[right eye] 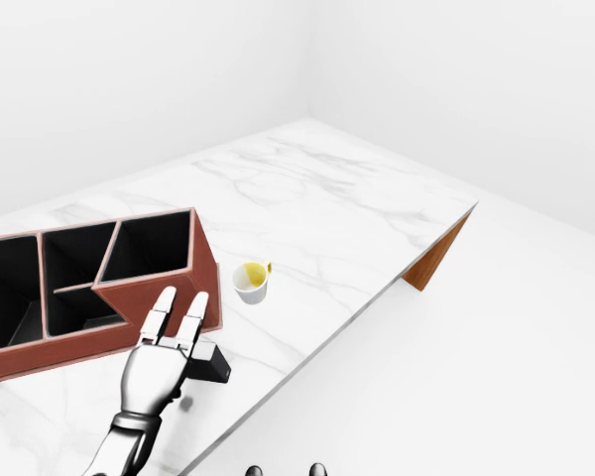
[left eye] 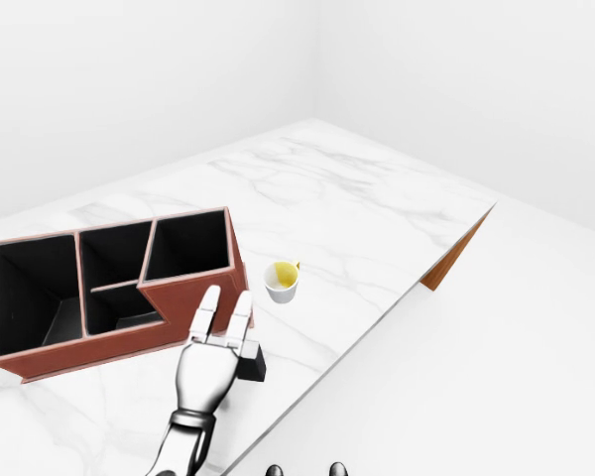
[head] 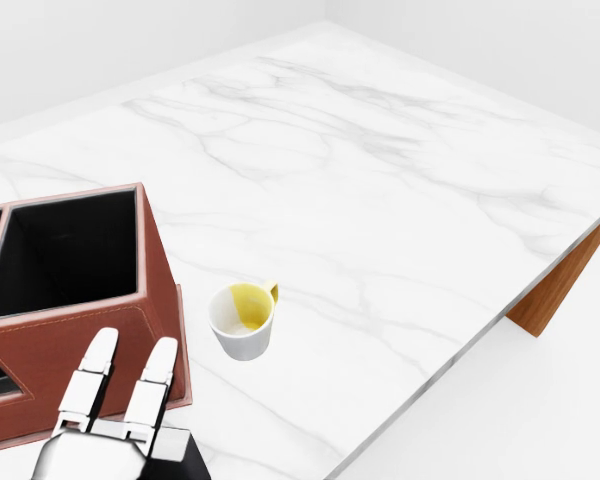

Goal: Pick up the book and place it in the right compartment of the caddy.

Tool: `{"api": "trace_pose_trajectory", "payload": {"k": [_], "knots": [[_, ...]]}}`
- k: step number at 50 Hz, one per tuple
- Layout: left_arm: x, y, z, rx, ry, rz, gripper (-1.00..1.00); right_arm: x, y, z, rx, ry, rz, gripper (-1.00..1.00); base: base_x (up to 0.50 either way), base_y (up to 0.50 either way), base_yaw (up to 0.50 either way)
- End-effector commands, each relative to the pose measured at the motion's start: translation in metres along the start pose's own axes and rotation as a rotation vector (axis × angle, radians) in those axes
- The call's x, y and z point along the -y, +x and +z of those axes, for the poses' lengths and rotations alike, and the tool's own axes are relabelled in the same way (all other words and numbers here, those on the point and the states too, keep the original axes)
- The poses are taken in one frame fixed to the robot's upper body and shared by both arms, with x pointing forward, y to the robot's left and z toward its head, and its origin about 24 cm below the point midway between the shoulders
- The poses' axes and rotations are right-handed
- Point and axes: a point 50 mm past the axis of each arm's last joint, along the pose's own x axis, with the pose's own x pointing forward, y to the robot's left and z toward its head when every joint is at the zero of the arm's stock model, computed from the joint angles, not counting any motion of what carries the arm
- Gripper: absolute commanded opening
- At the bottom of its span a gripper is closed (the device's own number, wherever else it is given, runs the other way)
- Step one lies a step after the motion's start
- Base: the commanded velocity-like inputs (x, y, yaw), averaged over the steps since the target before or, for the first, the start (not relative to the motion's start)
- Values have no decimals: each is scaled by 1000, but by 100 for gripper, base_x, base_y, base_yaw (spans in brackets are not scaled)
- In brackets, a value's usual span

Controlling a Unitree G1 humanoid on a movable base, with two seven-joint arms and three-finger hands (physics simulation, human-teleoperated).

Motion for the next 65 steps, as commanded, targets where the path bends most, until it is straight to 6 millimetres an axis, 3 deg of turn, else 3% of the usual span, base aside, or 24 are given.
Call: {"api": "trace_pose_trajectory", "payload": {"k": [1, 15, 44, 45, 46, 47, 48, 50, 55, 57, 58, 60, 61, 65], "knots": [[3, 4, 5, 10, -14, -3, 100, 0, 0, 2, 4, -5, 0, 100, 0, 0, 0], [4, 9, 13, 36, -34, 2, 100, -2, 0, -1, -8, -5, 5, 100, 0, 0, 0], [46, 18, 19, 109, 9, -161, 100, -1, 0, -5, -20, 3, 4, 100, 0, 0, 0], [46, 19, 19, 109, 10, -164, 68, -1, 0, -3, -16, 0, 4, 100, 1, -1, -1], [46, 19, 18, 108, 9, -165, 11, -1, 0, -3, -16, 0, 4, 100, 0, 0, -1], [47, 19, 18, 107, 10, -167, -10, -1, 0, -3, -14, -1, 4, 100, 1, -1, -1], [48, 20, 18, 108, 10, -170, -11, -1, 0, -3, -14, -2, 4, 100, 1, -1, -1], [49, 21, 18, 110, 12, -176, -41, -1, 0, -4, -16, 0, 4, 100, 0, 0, -1], [55, 19, 19, 121, 20, -204, -42, -1, 0, -3, -17, 0, 3, 100, 0, -1, -1], [56, 19, 19, 125, 24, -210, -54, -1, 0, 0, -6, -8, 3, 100, 0, 0, -1], [57, 18, 19, 126, 25, -213, -81, -1, 0, -2, -10, -4, 2, 100, 1, -1, -1], [58, 17, 19, 133, 31, -221, -86, -1, 0, -1, -10, -6, 3, 100, 0, 0, 0], [59, 17, 19, 134, 32, -224, -100, -1, 0, -1, -8, -7, 3, 100, 0, 0, 0], [59, 16, 19, 136, 37, -229, -100, -1, 0, -1, -9, -7, 3, 100, 0, 0, 0]]}}
